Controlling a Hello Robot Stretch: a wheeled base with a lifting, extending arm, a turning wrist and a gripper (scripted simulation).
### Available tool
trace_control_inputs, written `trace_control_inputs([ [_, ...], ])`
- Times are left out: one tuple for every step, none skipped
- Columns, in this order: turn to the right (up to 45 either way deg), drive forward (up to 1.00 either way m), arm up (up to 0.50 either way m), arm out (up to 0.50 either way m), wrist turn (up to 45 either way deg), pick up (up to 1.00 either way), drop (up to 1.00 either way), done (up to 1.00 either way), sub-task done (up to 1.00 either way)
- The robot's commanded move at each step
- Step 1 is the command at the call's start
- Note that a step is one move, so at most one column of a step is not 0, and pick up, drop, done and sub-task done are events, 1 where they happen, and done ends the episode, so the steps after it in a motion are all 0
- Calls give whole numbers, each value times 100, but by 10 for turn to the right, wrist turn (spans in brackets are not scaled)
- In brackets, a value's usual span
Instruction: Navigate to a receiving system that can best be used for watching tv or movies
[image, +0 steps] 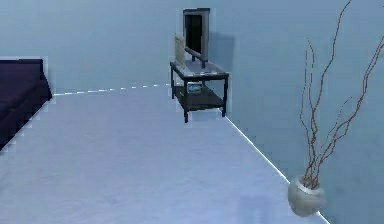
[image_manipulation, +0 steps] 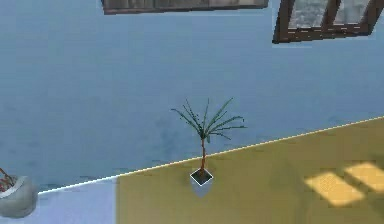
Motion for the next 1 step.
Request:
trace_control_inputs([
  [0,100,0,0,0,0,0,0,0],
])
